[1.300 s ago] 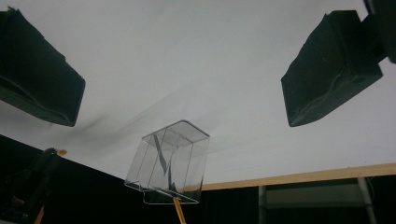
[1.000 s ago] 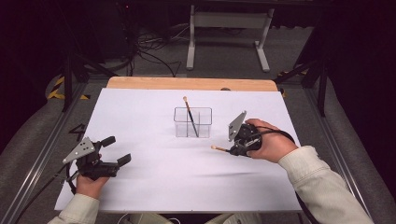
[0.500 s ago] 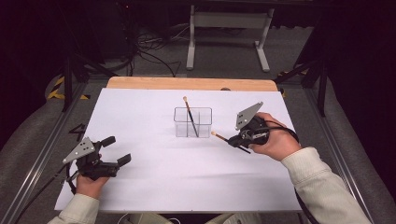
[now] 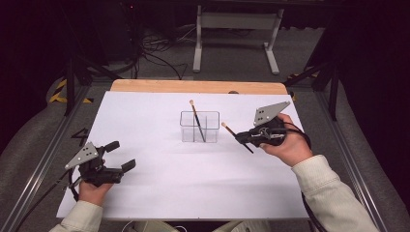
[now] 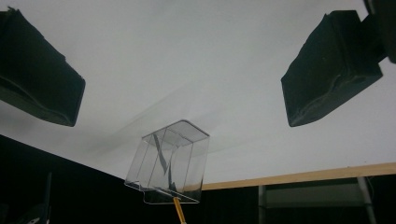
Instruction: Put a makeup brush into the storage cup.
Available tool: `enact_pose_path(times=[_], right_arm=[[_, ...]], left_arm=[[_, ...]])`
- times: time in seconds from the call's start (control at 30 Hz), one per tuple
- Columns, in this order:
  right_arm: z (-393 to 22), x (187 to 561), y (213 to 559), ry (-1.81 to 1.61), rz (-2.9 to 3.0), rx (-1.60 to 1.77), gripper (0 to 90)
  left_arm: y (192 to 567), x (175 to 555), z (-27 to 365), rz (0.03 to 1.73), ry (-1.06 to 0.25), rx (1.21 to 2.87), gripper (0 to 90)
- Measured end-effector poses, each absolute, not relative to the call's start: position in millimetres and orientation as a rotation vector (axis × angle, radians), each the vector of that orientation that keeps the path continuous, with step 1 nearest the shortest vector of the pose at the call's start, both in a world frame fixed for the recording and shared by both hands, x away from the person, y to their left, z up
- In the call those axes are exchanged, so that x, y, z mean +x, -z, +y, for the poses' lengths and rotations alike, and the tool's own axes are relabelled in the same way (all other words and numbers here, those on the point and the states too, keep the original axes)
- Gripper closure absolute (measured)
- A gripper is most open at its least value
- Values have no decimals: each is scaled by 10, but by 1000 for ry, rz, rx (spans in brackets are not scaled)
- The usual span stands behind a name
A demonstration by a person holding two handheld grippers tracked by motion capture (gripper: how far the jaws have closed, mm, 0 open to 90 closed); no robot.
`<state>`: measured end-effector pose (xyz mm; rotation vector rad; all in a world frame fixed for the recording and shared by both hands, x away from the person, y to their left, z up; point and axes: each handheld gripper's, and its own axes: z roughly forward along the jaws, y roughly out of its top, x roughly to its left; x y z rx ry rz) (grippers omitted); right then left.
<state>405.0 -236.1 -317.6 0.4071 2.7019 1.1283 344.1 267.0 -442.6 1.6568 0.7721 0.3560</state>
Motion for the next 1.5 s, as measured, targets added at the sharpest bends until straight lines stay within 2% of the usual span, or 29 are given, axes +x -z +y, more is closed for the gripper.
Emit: enact_pose_path(times=[0.53, 1.5], right_arm=[[-2455, 4027, 3149, -1419, 2501, 439, 841], [-2410, 4047, 3339, -1728, 2123, 514, 841]], left_arm=[[4427, 3444, 2669, 773, -357, 1656, 1], [4425, 3440, 2674, 771, -356, 1655, 1]])
